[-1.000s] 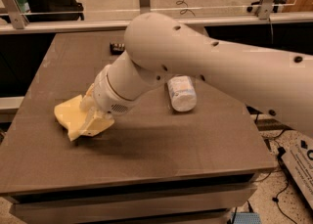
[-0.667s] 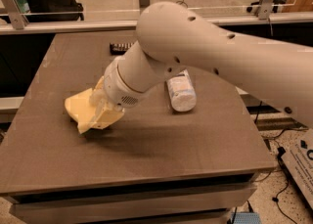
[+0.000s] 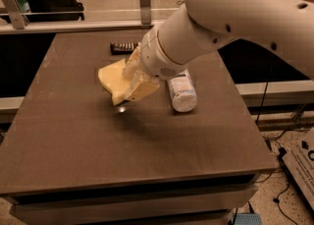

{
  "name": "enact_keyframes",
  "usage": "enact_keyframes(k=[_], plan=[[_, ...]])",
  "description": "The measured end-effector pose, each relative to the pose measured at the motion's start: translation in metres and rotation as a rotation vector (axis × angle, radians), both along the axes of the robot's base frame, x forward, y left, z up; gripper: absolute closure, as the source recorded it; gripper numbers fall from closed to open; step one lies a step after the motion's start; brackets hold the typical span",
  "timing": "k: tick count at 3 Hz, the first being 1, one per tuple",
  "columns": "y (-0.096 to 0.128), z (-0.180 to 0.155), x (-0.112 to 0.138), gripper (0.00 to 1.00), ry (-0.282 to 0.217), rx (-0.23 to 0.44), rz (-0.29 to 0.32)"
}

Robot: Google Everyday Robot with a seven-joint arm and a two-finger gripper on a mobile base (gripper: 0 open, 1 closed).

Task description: Move sponge near rxbar chocolate

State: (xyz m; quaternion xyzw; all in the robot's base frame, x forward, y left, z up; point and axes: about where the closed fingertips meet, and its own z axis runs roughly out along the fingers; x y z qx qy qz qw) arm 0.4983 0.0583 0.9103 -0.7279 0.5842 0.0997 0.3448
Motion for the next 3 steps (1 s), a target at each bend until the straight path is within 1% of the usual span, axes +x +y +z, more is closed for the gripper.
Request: enact_keyframes(k=[1,2,3], plan=[[0.000,0.000,0.000,1.00,0.000,0.000,0.000],[-0.011,0.002,0.007,1.00,-0.010,-0.025,-0.015],[-0.045,0.008,0.032,1.00,-0.031,-0.063,-0.065]])
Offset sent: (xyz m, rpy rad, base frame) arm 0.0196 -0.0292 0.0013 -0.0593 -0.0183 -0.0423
